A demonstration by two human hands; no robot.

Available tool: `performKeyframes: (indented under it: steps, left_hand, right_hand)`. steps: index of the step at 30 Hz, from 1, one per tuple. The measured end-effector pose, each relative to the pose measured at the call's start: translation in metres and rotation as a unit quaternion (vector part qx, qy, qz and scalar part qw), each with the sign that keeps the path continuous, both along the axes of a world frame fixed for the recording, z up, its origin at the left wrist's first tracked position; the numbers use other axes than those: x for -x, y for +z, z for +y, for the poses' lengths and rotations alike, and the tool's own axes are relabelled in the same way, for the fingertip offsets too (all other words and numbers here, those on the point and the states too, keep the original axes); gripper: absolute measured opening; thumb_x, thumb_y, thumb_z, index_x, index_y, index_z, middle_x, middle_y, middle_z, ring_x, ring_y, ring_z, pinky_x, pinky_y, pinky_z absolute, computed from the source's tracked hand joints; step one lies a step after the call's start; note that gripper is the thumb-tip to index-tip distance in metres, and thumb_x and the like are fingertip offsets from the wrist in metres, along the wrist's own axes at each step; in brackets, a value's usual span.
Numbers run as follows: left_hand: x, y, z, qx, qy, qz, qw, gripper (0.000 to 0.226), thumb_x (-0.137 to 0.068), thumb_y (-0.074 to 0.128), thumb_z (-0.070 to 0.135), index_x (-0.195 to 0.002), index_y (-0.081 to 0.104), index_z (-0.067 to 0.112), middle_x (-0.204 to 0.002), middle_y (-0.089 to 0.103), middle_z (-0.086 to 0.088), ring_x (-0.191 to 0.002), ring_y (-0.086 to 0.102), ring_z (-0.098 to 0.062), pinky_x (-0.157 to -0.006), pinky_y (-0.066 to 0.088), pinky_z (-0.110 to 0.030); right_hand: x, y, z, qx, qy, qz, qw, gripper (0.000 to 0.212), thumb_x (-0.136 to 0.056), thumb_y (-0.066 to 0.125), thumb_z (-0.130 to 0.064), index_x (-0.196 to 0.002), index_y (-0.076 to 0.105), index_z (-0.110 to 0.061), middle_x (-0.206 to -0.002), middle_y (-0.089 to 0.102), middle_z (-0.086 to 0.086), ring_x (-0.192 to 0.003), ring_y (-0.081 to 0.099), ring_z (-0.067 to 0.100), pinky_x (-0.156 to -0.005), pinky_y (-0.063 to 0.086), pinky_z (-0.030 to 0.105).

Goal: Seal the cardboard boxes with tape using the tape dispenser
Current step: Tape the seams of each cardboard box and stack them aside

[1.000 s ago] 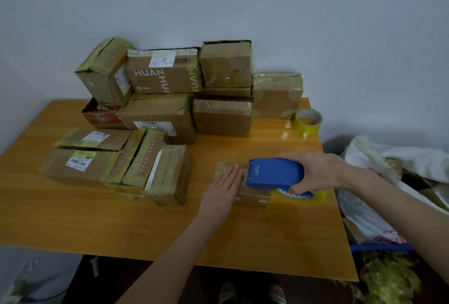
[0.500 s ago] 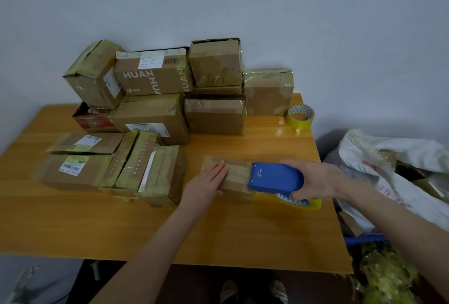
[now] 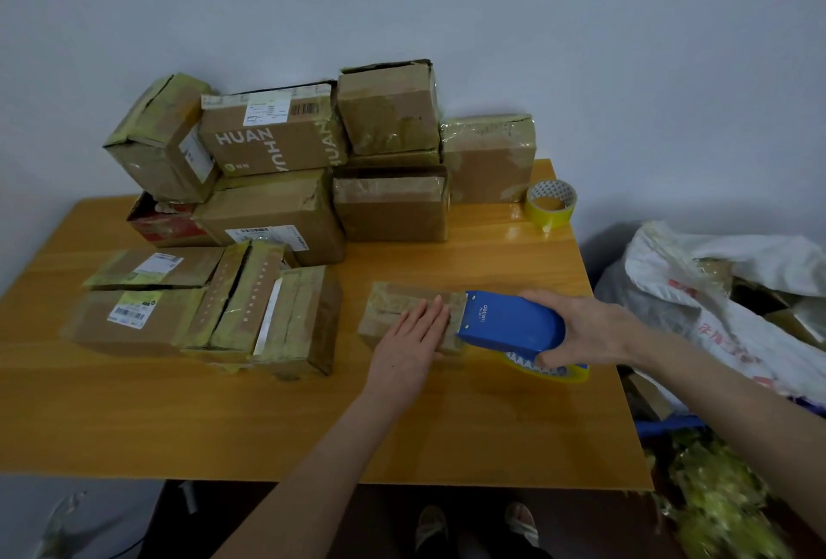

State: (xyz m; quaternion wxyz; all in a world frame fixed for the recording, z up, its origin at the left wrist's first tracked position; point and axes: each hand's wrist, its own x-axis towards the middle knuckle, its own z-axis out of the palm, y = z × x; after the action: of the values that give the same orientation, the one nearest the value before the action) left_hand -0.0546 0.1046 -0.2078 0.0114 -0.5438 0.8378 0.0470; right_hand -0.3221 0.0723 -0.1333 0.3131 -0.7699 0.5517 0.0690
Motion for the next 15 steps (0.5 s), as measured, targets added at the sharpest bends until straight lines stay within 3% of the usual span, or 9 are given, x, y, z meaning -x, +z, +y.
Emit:
performKeyframes:
  steps: [4, 8, 9, 13, 15]
  left_hand:
    - [-0.002, -0.003, -0.004, -0.013, -0.009, 0.008, 1.0, 0.064, -0.103, 0.035, 0.029, -0.145, -0.013, 0.02, -0.152, -0.017, 0.003, -0.145, -0.011, -0.015, -0.113, -0.014, -0.028]
    - [-0.003, -0.002, -0.006, -0.003, -0.013, -0.004, 1.0, 0.076, -0.082, 0.073, 0.024, -0.146, 0.035, 0.01, -0.152, 0.032, -0.008, -0.138, 0.037, -0.025, -0.112, 0.019, -0.039]
    - [-0.003, -0.003, -0.005, -0.002, -0.01, 0.003, 1.0, 0.077, -0.078, 0.076, 0.023, -0.144, 0.038, 0.011, -0.15, 0.036, -0.007, -0.136, 0.042, -0.026, -0.111, 0.022, -0.041]
    - [0.001, -0.006, -0.004, -0.009, 0.005, 0.018, 1.0, 0.085, -0.074, 0.08, 0.023, -0.146, 0.035, 0.016, -0.149, 0.04, -0.006, -0.134, 0.044, -0.027, -0.109, 0.023, -0.042]
    - [0.002, -0.002, -0.004, -0.036, 0.009, 0.017, 0.999, 0.083, -0.084, 0.071, 0.023, -0.149, 0.019, 0.021, -0.155, 0.026, -0.003, -0.141, 0.032, -0.025, -0.113, 0.014, -0.038]
  right_hand:
    - [0.018, -0.003, 0.002, -0.037, -0.031, -0.033, 0.998, 0.084, -0.076, 0.076, -0.038, -0.144, 0.027, -0.043, -0.106, 0.053, -0.018, -0.098, 0.056, 0.011, -0.088, 0.05, 0.037]
    - [0.033, 0.0, 0.004, -0.044, -0.023, 0.027, 0.998, 0.084, -0.076, 0.074, -0.041, -0.145, 0.027, -0.041, -0.103, 0.054, -0.016, -0.092, 0.056, 0.01, -0.084, 0.05, 0.032]
    - [0.029, -0.001, 0.003, -0.039, -0.015, 0.046, 0.998, 0.085, -0.076, 0.073, -0.044, -0.146, 0.025, -0.041, -0.104, 0.055, -0.014, -0.093, 0.056, 0.011, -0.084, 0.051, 0.033]
    - [0.004, -0.01, -0.001, -0.021, 0.022, 0.093, 0.995, 0.079, -0.077, 0.067, -0.051, -0.145, 0.026, -0.041, -0.107, 0.06, -0.01, -0.099, 0.059, 0.016, -0.08, 0.053, 0.034]
    - [-0.003, -0.014, -0.005, -0.024, 0.026, 0.096, 0.995, 0.079, -0.078, 0.066, -0.053, -0.145, 0.027, -0.041, -0.107, 0.06, -0.008, -0.099, 0.059, 0.018, -0.079, 0.054, 0.035]
